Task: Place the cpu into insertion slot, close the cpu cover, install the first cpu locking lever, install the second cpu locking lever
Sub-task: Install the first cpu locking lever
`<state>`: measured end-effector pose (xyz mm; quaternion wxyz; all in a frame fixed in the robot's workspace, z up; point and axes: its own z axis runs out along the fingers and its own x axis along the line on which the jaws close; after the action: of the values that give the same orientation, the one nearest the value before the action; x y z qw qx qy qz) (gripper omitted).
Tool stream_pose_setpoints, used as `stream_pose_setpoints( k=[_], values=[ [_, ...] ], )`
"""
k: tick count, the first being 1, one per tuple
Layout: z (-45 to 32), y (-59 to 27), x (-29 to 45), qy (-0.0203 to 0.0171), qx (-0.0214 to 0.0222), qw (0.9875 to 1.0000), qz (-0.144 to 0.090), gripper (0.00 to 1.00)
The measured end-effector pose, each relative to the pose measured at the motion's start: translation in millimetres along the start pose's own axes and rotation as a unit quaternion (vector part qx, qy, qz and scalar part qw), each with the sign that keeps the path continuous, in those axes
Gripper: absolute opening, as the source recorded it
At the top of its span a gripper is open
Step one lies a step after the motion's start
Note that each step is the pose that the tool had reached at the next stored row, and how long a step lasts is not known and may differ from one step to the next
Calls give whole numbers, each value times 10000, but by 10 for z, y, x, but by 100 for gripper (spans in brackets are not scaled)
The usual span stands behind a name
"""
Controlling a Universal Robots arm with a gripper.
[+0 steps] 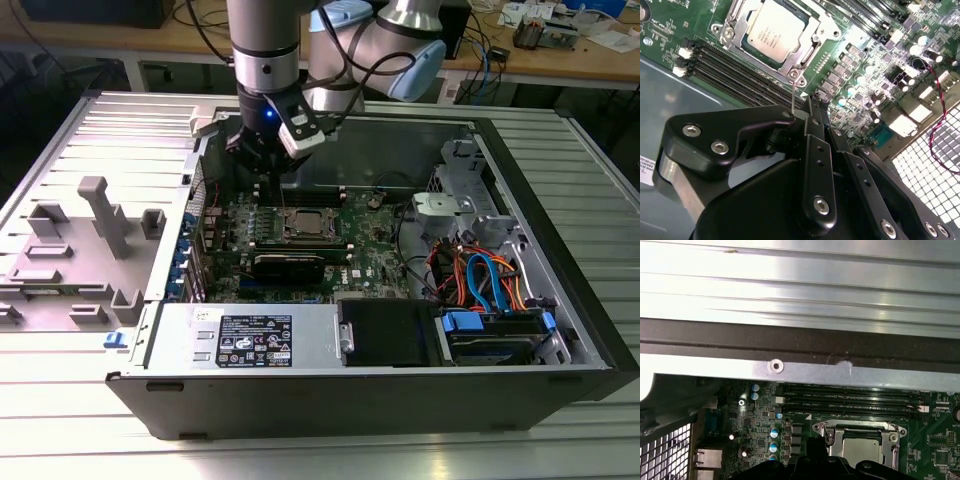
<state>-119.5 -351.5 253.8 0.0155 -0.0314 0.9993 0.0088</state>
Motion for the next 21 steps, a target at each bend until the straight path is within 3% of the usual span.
stream_pose_setpoints(
  k=[9,17,21],
  values=[
    [1,73,-22,1,0,10000,3,11],
    [13,68,-186,3,26,9999,116,11],
    [13,68,-186,3,26,9999,116,11]
  ],
)
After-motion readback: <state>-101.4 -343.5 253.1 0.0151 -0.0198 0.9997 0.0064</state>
